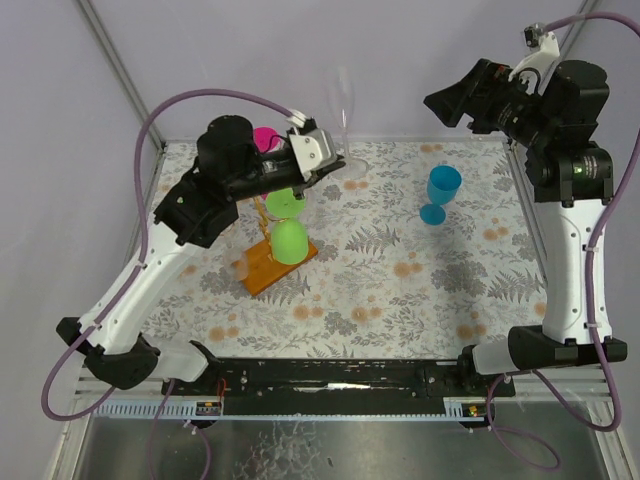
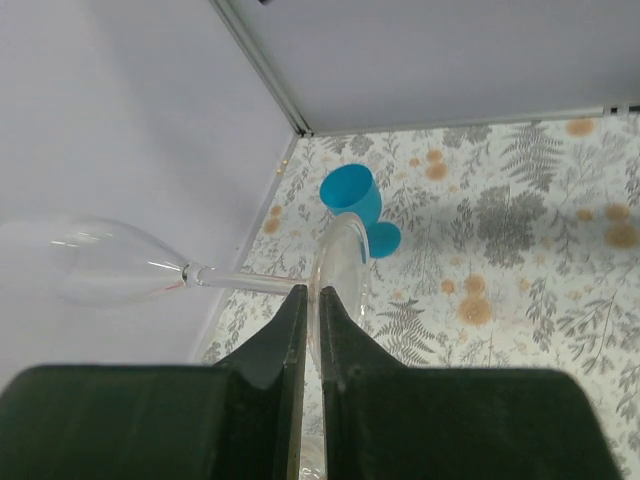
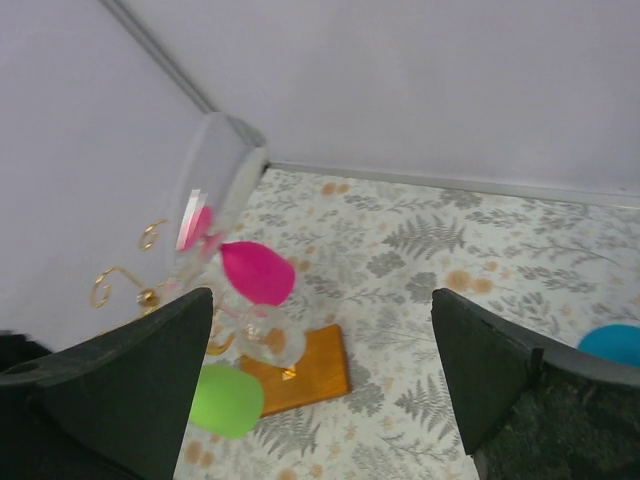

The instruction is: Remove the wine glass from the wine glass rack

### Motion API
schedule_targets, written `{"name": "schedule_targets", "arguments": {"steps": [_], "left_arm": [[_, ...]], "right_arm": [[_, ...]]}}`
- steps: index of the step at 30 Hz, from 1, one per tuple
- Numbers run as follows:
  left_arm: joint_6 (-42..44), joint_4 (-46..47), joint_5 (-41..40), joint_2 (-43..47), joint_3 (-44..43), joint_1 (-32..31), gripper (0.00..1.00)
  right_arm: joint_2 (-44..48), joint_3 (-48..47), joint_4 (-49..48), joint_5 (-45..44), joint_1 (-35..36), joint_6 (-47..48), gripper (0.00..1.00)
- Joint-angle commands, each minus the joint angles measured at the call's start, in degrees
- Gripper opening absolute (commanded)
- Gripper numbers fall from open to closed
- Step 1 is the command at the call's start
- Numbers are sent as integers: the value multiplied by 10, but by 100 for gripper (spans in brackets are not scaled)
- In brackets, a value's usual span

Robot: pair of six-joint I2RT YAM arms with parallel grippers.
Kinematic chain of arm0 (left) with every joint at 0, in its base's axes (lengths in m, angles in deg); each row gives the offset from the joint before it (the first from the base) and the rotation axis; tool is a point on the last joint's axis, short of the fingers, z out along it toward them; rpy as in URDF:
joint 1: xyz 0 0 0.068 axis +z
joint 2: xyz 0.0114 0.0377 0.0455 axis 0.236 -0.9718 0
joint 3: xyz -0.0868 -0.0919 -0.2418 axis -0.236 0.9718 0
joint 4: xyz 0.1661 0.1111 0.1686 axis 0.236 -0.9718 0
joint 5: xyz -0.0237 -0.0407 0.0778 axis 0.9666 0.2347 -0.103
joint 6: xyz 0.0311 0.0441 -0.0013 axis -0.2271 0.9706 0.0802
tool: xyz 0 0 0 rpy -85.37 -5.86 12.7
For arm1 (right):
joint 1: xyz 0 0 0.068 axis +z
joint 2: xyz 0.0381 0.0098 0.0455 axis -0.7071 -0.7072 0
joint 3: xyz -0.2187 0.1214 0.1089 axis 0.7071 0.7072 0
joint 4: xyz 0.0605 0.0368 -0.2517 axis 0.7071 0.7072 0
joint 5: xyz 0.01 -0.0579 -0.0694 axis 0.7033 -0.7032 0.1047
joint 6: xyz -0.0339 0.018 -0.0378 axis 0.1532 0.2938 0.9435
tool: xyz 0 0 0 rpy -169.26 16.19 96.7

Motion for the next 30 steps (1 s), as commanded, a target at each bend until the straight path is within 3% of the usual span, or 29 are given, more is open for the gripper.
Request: {"name": "schedule_targets", "arguments": {"steps": [1,12,23,30], "left_arm": [[98,65,-49,17,36,-44,0],[243,95,-81,38,150,-166,0],[331,96,-79,56,223,-204,0],[354,95,-78,63,246,-219,0]], "right_arm": [[-14,-55,22,125,-2,-52,96],[-40,-19,76,224,-2,-48,93],[-79,-14,181,218,-2,10,94],[-77,20,190,232,-2,23,94]]}}
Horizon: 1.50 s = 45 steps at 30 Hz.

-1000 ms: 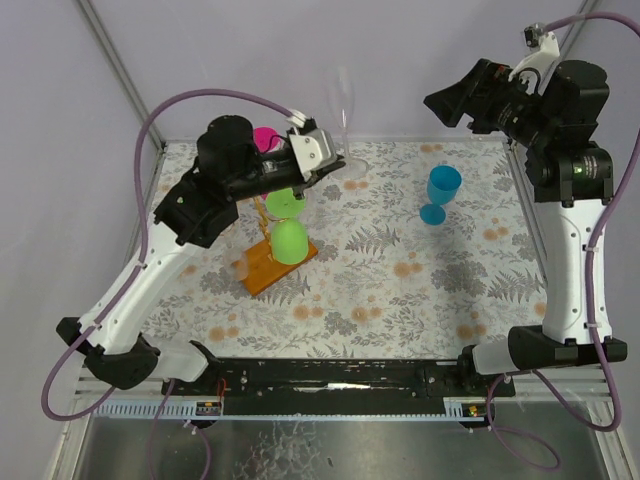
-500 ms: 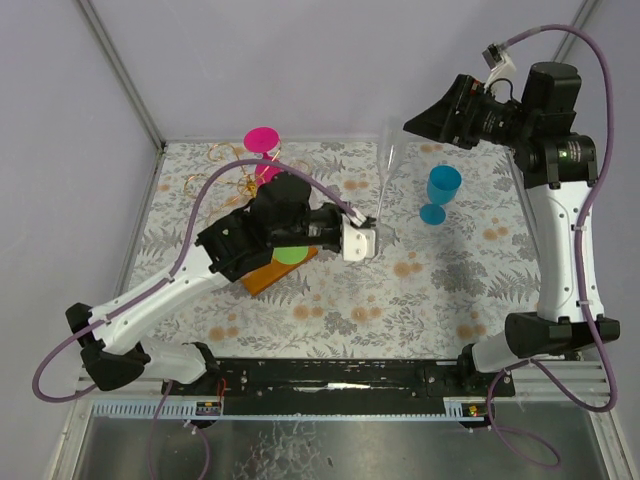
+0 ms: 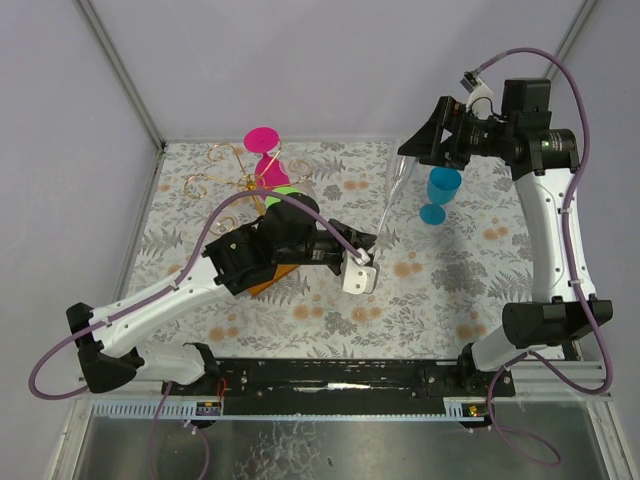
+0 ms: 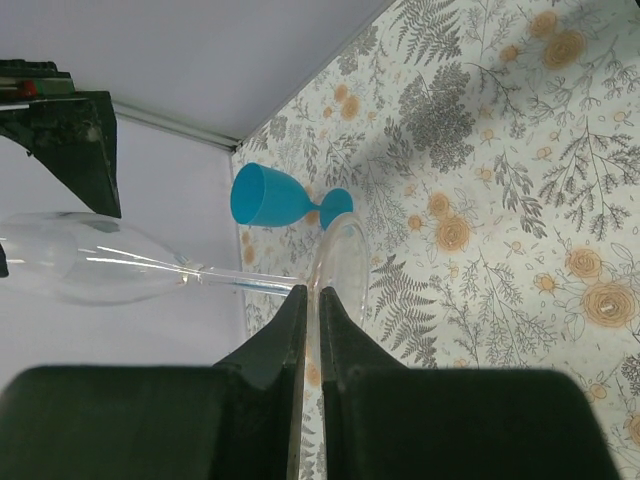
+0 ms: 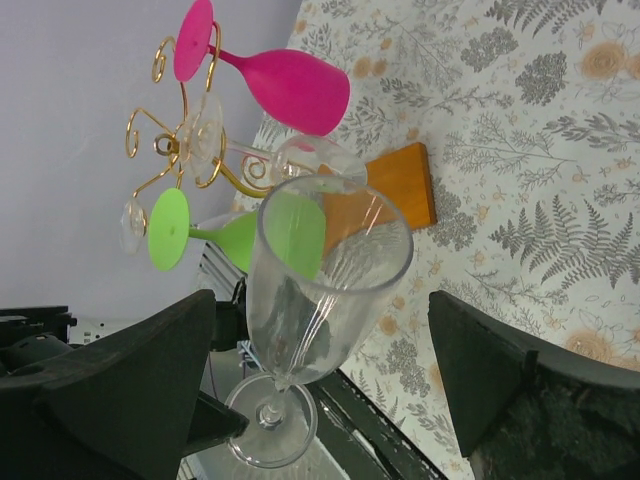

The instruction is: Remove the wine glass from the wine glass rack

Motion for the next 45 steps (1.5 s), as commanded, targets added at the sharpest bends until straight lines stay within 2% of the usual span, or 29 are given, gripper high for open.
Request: {"name": "schedule_targets", "arguments": {"steps": [1,8,10,12,16,17,19,20,21,25,29,34,39,45], "left_arm": [[39,55,-1,21,15,-12,0],[59,56,-7,27,32,-28,0],[60,56,-8,27,33,-30,0],[63,56,-11,26,32,-32,0],[66,62,-21,24,33,-32,0],[68,64,-25,24,34,-32,0],[70,70,-41,21,36,-32,0],[67,76,-54,18,35,-33,4],[56,83,-66,15,33,-33,12],[-63,93,-101,-6,-15,-24,55],[-200,69,-107,-31,-88,-3,73],[-346,40,-73,-62,-169,51,82],[-500,5,-16,-109,-286,135,83],[-608,-12,37,-144,-370,213,82]], "right_arm": [[8,15,7,33,-2,15,94],[11,36,16,31,-2,22,93],[11,38,17,30,-2,21,89],[7,35,23,33,-2,21,78],[-9,16,47,41,-2,28,46],[-13,10,55,37,-2,31,40],[-19,-6,66,19,-2,34,38],[-20,-17,69,3,-2,35,38],[-21,-29,72,-15,-2,36,38],[-26,-91,86,-139,-2,53,38],[-14,-106,65,-274,-2,75,38],[23,-51,-12,-398,-2,101,38],[51,13,-80,-524,-2,145,38],[84,98,-159,-611,-2,184,37]]}}
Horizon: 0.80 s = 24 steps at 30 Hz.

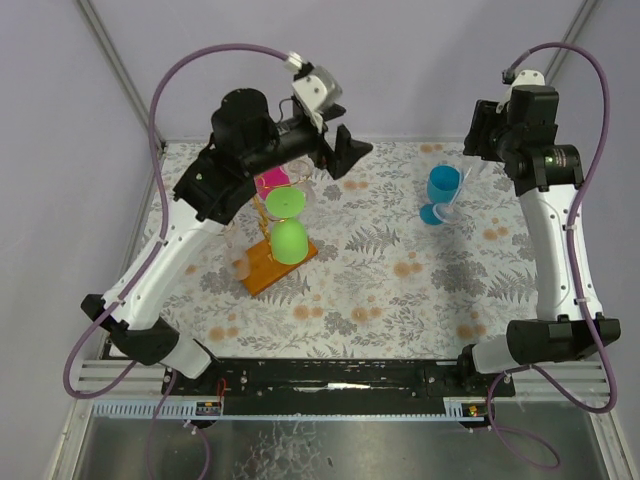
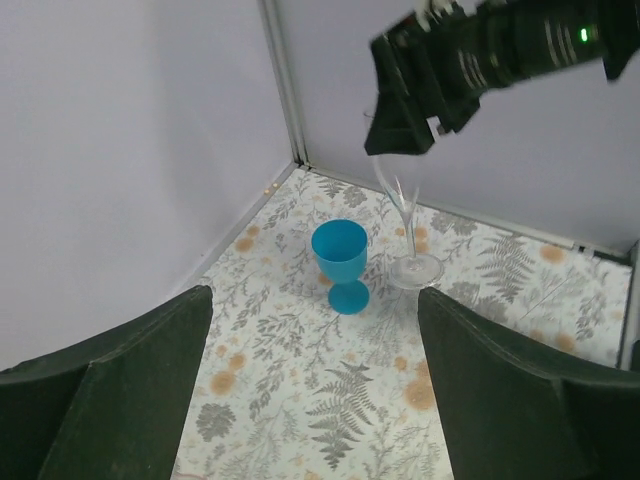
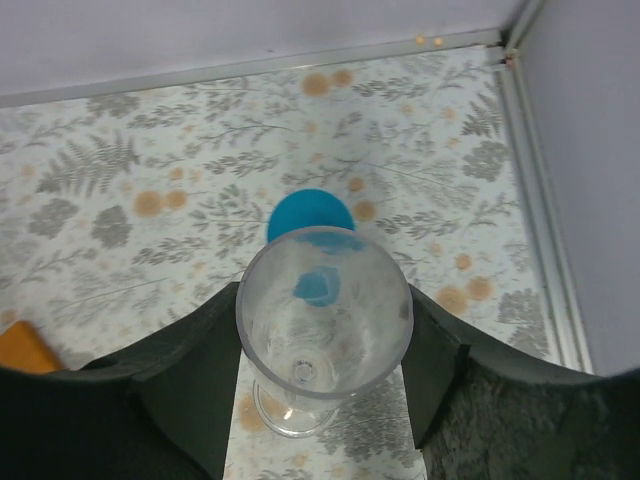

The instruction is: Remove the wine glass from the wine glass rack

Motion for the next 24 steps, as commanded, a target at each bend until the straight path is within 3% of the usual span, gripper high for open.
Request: {"name": "schedule_targets", "arguments": {"steps": [1,9,15,21,24], "left_arm": [[-129,-15,53,-13,-51,46,82],[-216,-10,93,-27,-91,123,83],[-270,-7,133,-24,-95,167,84],[-296,-18,172,-16,-94,196,100],[-306,-29,188,-12,-94,206,100]], "right_arm": [[41,52,-109,-104,-1,43,37],[62,167,-192,-188,-1,98,38],[82,289,-329,-217,-3,120,38],[80,385,-487,-217,-9,141,38],[63,416,-551,-213,-19,148,37]]}}
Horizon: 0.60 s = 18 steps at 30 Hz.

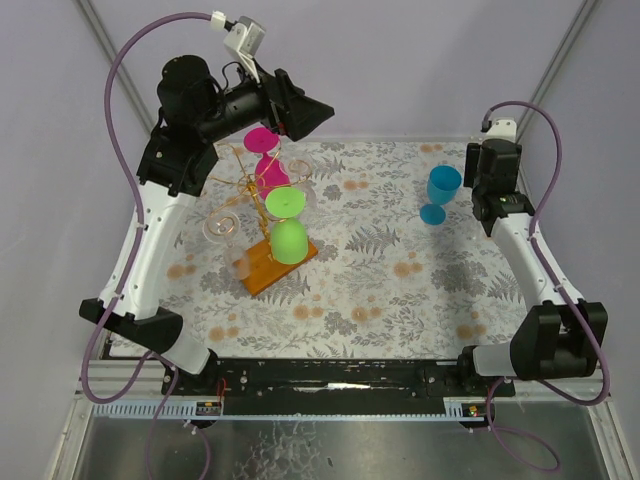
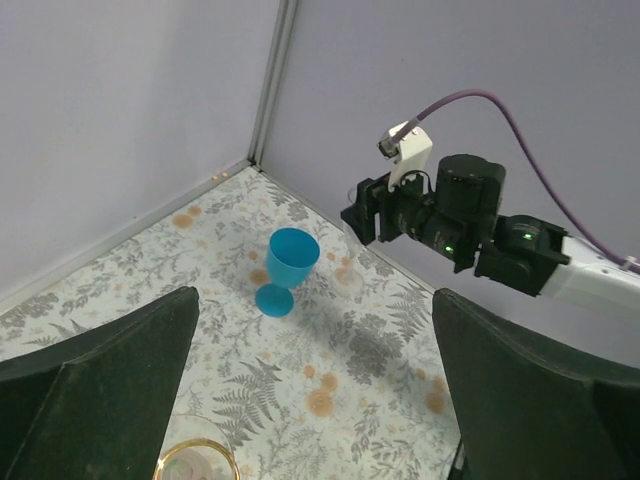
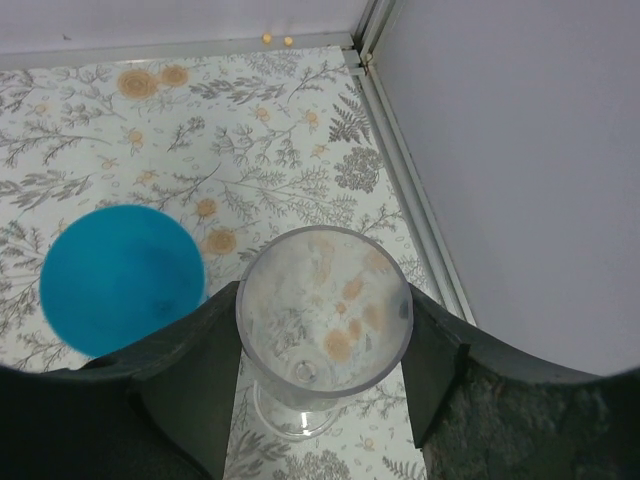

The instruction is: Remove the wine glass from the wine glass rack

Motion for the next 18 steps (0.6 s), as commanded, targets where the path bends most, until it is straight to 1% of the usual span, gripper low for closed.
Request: {"name": "schedule_targets", "arguments": {"steps": [1,4,7,9,18], "left_arm": [[-32,-16,47,14,-15,16,100],[-41,-23,59,19,-11,25,100],[-42,-26,64,26,-4,30,100],[-40,-29,65,29,0,31,100],[-40,-33,71,26,3,37,100]], "right_arm": [[-2,31,-193,-17,-19,25,37],[-17,56,-254,-4,-35,27,36],[-37,71,-298,19,-53,7,36],[-53,76,-319,37,-59,-1,36],[-101,102,-386,56,-62,-38,36]]}}
